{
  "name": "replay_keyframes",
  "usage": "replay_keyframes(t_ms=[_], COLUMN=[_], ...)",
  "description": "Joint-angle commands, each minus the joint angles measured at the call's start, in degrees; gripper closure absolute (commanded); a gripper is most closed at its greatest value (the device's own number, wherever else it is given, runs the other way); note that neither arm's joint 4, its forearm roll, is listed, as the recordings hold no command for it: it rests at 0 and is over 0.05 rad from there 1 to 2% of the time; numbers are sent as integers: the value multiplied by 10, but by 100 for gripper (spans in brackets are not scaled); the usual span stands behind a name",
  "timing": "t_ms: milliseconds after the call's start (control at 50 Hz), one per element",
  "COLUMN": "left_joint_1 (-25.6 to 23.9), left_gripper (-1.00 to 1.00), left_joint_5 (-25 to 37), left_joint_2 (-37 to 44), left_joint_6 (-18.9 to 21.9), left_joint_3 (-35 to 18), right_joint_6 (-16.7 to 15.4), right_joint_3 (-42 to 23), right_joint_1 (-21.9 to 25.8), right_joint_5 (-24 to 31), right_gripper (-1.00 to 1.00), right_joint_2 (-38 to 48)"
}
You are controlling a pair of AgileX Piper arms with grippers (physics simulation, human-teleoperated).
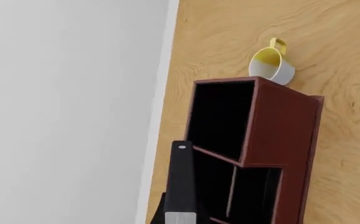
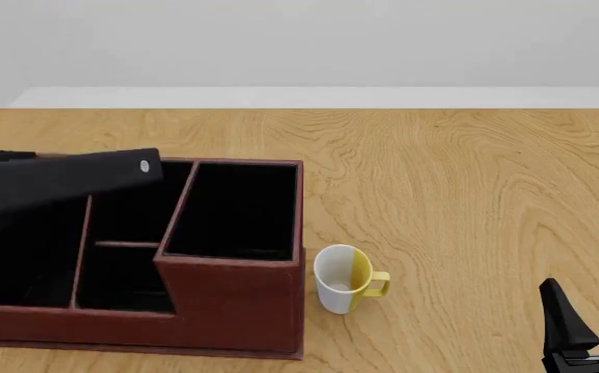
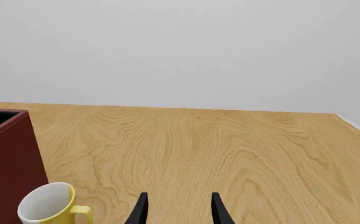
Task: Pick up the book and place it in the front compartment of the caddy.
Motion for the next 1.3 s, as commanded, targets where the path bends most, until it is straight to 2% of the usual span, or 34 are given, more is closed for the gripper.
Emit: replay_keyframes(t_ms=[20, 80, 120, 160, 200, 260, 280, 320, 340, 380, 420, 540, 660, 780, 800, 920, 1120, 1140, 1180, 1300], left_joint_1=[70, 92, 124, 135, 128, 132, 134, 135, 138, 128, 133, 107, 112, 120, 119, 126, 118, 121, 111, 109], left_gripper=[100, 100, 100, 100, 100, 100, 100, 100, 100, 100, 100, 100, 100, 100, 100, 100, 100, 100, 100, 100], left_joint_5=[-58, -71, -109, -122, -117, -127, -137, -140, -146, -144, -152, -141, -149, -136, -149, -168, -183, -194, -183, -193], left_joint_2=[-31, -40, -46, -49, -44, -41, -49, -41, -48, -38, -41, -19, -10, 14, 9, 32, 57, 58, 64, 78], left_joint_6=[117, 149, 186, 201, 192, 199, 218, 213, 230, 213, 230, 211, 230, 224, 235, 235, 223, 231, 216, 209], left_joint_3=[65, 94, 130, 146, 140, 150, 170, 167, 183, 169, 190, 170, 177, 164, 174, 176, 181, 190, 180, 182], right_joint_6=[0, 0, 0, 0, 0, 0, 0, 0, 0, 0, 0, 0, 0, 0, 0, 0, 0, 0, 0, 0], right_joint_3=[0, 0, 0, 0, 0, 0, 0, 0, 0, 0, 0, 0, 0, 0, 0, 0, 0, 0, 0, 0], right_joint_1=[0, 0, 0, 0, 0, 0, 0, 0, 0, 0, 0, 0, 0, 0, 0, 0, 0, 0, 0, 0], right_joint_5=[0, 0, 0, 0, 0, 0, 0, 0, 0, 0, 0, 0, 0, 0, 0, 0, 0, 0, 0, 0], right_gripper=[-100, -100, -100, -100, -100, -100, -100, -100, -100, -100, -100, -100, -100, -100, -100, -100, -100, -100, -100, -100], right_joint_2=[0, 0, 0, 0, 0, 0, 0, 0, 0, 0, 0, 0, 0, 0, 0, 0, 0, 0, 0, 0])
